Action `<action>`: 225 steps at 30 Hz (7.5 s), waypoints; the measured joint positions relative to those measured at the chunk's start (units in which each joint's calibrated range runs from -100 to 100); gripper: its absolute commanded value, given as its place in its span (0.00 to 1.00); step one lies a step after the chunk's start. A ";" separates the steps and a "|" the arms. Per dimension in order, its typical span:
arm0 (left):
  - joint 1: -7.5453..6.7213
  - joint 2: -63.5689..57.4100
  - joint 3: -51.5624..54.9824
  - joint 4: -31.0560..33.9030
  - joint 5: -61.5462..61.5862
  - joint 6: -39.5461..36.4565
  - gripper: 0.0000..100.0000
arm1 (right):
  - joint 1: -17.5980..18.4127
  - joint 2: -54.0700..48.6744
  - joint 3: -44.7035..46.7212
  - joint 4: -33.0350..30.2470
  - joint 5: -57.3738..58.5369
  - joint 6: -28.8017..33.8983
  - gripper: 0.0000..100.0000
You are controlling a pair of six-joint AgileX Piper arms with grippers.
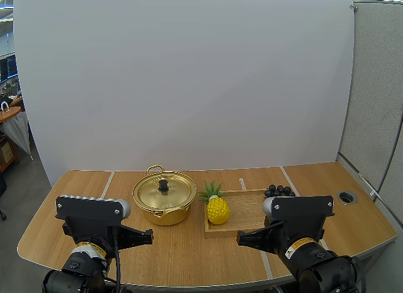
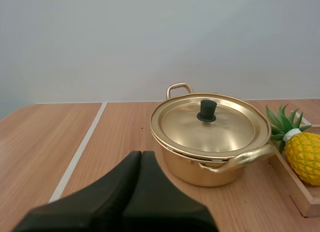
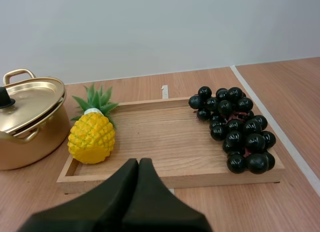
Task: Open the pot, put the grape inside, and close it
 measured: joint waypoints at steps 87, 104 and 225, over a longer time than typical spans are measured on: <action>0.00 29.40 -39.89 -6.84 21.67 13.84 0.00 | 0.00 16.61 -37.54 -10.89 40.31 -0.73 0.00; 0.00 55.77 -40.90 -13.96 6.48 26.61 0.00 | 0.00 31.05 -37.54 -10.99 32.34 -0.73 0.00; -3.52 75.32 -122.52 -1.88 42.32 27.50 0.00 | 0.00 31.74 -37.54 -10.99 39.68 -0.73 1.00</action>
